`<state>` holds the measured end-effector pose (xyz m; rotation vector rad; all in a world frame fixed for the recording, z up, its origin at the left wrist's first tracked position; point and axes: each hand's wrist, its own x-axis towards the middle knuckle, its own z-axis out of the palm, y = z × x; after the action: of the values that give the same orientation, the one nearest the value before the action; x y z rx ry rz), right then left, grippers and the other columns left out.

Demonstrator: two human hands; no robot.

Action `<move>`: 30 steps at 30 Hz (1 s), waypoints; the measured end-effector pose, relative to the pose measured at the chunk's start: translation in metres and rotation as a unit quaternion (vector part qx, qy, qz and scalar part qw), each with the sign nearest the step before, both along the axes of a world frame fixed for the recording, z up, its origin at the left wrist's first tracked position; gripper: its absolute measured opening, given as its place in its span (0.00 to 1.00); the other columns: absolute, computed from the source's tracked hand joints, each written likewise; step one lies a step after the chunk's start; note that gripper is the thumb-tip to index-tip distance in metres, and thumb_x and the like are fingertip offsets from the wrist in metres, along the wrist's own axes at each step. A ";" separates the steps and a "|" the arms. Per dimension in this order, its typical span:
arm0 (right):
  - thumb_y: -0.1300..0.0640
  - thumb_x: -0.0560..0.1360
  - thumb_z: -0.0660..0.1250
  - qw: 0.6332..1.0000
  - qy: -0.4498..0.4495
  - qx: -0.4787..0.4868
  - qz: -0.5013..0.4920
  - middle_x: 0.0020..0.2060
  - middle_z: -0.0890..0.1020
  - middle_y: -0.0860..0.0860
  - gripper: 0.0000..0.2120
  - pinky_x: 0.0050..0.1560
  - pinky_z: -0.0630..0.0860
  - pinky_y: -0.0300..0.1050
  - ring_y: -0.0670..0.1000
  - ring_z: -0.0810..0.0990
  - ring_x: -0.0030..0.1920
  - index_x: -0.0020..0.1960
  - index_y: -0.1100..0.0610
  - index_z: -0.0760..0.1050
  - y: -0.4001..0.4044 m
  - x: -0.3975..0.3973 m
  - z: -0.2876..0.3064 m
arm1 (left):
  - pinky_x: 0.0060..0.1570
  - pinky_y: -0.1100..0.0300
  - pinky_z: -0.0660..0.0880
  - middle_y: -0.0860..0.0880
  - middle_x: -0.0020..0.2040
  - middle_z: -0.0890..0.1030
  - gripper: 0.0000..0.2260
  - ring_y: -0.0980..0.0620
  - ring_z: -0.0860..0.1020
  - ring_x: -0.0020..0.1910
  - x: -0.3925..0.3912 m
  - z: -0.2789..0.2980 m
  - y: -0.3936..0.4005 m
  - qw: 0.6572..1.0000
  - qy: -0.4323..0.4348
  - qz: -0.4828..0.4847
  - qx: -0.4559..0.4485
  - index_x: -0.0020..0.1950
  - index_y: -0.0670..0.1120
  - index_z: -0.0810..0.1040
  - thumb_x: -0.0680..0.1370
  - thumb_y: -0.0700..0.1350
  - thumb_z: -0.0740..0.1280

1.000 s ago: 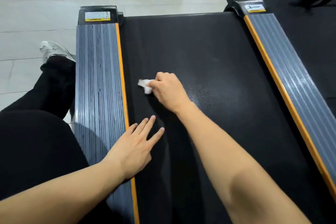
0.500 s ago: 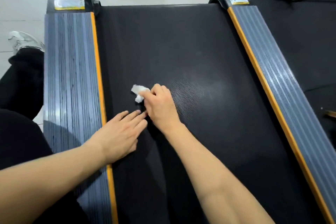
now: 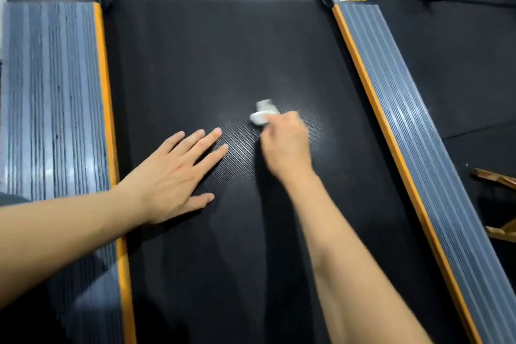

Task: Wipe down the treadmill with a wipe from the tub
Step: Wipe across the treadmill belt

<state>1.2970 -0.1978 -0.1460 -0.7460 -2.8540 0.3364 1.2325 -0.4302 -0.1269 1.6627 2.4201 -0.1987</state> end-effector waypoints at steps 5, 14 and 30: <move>0.62 0.73 0.71 0.976 0.042 0.056 0.206 0.39 0.76 0.54 0.10 0.39 0.70 0.52 0.58 0.75 0.37 0.49 0.49 0.84 0.016 0.015 -0.001 | 0.76 0.45 0.63 0.42 0.83 0.55 0.46 0.40 0.62 0.79 -0.029 -0.007 0.024 0.999 -0.022 0.020 -0.040 0.83 0.45 0.56 0.74 0.74 0.45; 0.63 0.74 0.63 0.984 0.074 0.071 -0.144 0.38 0.77 0.60 0.16 0.41 0.63 0.48 0.61 0.74 0.39 0.56 0.53 0.84 0.104 -0.001 -0.006 | 0.81 0.50 0.43 0.46 0.83 0.39 0.46 0.45 0.43 0.82 -0.030 -0.027 0.018 0.996 -0.071 0.041 -0.024 0.83 0.47 0.39 0.74 0.76 0.37; 0.60 0.76 0.60 0.977 0.048 0.096 -0.182 0.42 0.77 0.60 0.16 0.47 0.71 0.56 0.63 0.76 0.43 0.57 0.50 0.82 0.135 -0.022 -0.014 | 0.79 0.51 0.37 0.49 0.82 0.37 0.44 0.47 0.37 0.81 -0.029 -0.035 0.015 0.994 -0.092 0.050 0.017 0.82 0.49 0.35 0.75 0.75 0.39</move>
<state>1.2749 -0.0631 -0.1603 -1.1497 -2.5422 0.0405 1.2037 -0.4149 -0.1614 1.4958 2.3730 0.0097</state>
